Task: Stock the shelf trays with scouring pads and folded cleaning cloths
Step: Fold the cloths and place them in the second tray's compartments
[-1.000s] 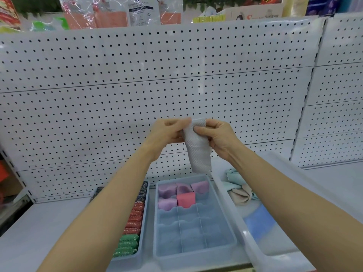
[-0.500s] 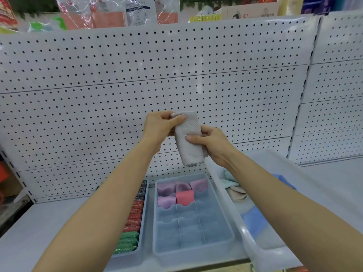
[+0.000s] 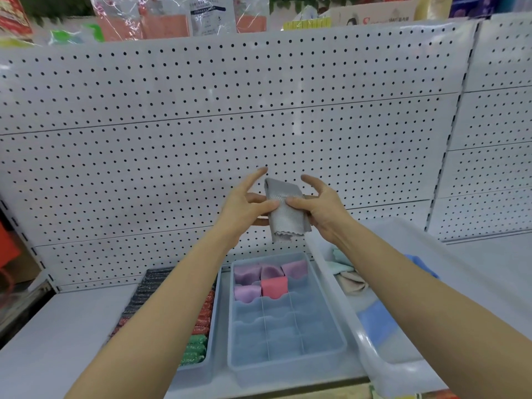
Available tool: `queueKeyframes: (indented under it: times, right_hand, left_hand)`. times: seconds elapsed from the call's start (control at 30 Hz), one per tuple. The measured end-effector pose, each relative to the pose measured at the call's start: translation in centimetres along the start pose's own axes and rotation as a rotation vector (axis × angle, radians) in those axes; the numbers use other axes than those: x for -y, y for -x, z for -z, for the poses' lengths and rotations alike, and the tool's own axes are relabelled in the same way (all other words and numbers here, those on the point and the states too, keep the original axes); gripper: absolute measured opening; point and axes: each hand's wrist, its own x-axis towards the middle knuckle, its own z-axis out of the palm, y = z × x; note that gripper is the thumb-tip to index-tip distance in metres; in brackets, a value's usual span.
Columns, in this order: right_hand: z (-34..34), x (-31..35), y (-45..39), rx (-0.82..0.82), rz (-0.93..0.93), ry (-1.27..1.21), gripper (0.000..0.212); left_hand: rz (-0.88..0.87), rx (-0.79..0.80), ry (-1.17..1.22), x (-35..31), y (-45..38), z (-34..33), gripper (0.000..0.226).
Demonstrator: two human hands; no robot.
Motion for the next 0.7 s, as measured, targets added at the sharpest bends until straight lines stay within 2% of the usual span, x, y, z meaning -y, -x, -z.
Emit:
queueKeyframes:
  times: [0.07, 0.17, 0.23, 0.3, 0.37, 0.43, 0.5, 0.7]
  right_hand:
    - [0.2, -0.1, -0.1, 0.04, 0.011, 0.045, 0.064]
    - [0.5, 0.1, 0.1, 0.169, 0.02, 0.153, 0.063]
    - [0.7, -0.1, 0.3, 0.2, 0.041, 0.318, 0.06]
    - [0.7, -0.4, 0.5, 0.186, 0.075, 0.505, 0.046]
    - [0.6, -1.0, 0.4, 0.17, 0.151, 0.709, 0.031]
    - [0.6, -1.7, 0.1, 0.163, 0.203, 0.883, 0.032]
    - [0.6, -2.3, 0.1, 0.214, 0.198, 0.947, 0.034]
    - [1.2, -6.5, -0.8, 0.32, 0.165, 1.325, 0.017]
  left_hand:
    - [-0.019, 0.035, -0.092, 0.5, -0.2, 0.0, 0.066]
    - [-0.029, -0.002, -0.375, 1.0, -0.3, -0.2, 0.067]
    - [-0.101, -0.045, -0.621, 1.5, -0.3, -0.2, 0.051]
    - [-0.163, -0.057, -0.757, 2.2, -0.4, -0.1, 0.027]
    - [-0.188, -0.008, -0.793, 3.0, -0.4, 0.0, 0.017]
    - [-0.169, 0.048, -0.755, 3.6, -0.5, 0.1, 0.012]
    - [-0.127, 0.068, -0.715, 4.2, -0.4, 0.0, 0.007]
    - [-0.027, 0.15, -0.651, 9.3, 0.3, -0.9, 0.013]
